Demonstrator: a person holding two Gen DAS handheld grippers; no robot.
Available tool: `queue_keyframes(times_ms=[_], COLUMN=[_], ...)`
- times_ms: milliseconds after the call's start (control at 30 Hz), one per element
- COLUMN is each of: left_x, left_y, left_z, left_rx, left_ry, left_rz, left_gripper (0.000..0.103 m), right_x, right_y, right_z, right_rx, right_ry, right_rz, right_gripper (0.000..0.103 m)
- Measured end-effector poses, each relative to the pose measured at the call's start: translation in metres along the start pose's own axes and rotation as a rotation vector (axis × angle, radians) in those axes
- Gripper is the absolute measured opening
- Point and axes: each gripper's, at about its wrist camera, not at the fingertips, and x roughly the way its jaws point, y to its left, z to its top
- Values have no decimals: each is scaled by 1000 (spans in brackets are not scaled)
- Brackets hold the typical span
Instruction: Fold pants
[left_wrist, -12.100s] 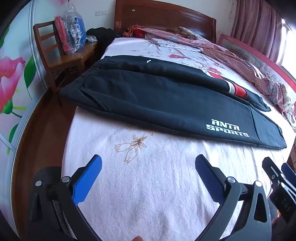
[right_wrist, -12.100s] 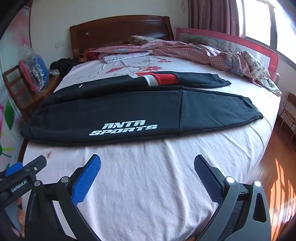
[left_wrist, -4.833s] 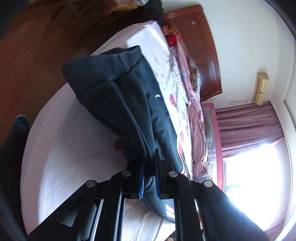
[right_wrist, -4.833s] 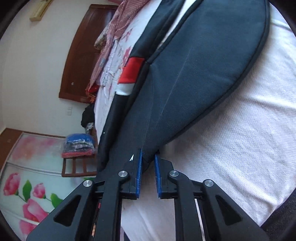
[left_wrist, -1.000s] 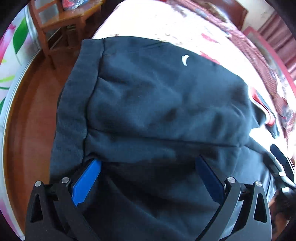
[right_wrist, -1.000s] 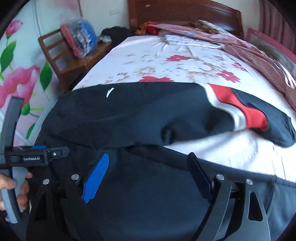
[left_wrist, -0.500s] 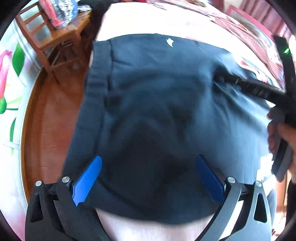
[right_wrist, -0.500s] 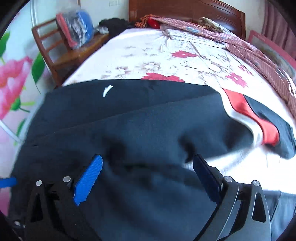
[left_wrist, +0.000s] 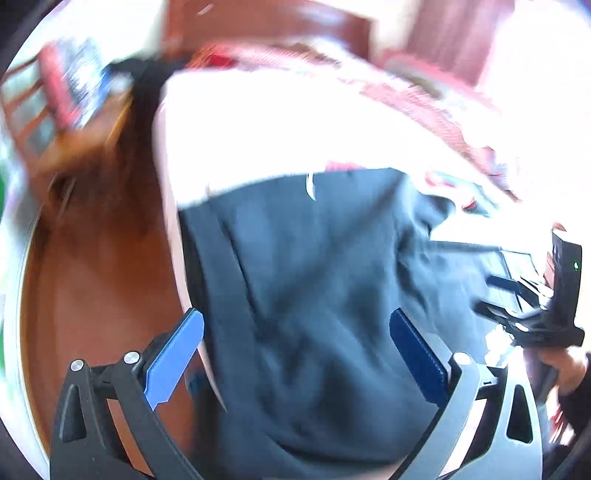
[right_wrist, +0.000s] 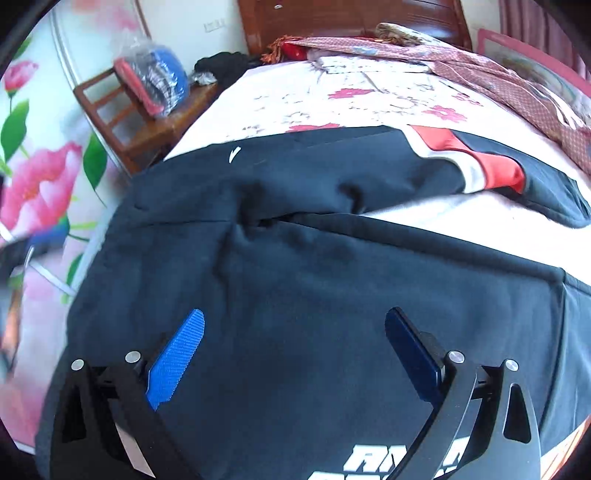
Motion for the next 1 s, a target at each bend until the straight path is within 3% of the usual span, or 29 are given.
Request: queue_keyframes(times_ms=[133,167,400,633,700,833,933,1000], left_x=[32,40,86,115,115,108,99,95], left_y=[62,76,81,94,96,95,94,88], left_z=[32,39,55,54,52,46,45,44], left_rx=[0,-17,40,25,23,15,7,32], left_ry=[10,6,15,41,52,36,28,31], left_rz=[0,-49,-173,-220,-243,-224,-208,-163], left_gripper=[100,99,90,80,68,56,40,22], right_x=[-7,-6,-4,10,13,21,24,24], right_y=[-2,-4,-6,5,9,13,15,13], right_z=[-7,-8,-13,-5,-4,-3,-3,-3], right_rx=[19,30,83,64,53,66,66,76], right_ry=[44,58,131,153,164,182,188,188], right_rz=[-24,-27,-31,-14,-9,3,14,21], right_gripper=[98,98,98,98,98,98,98,98])
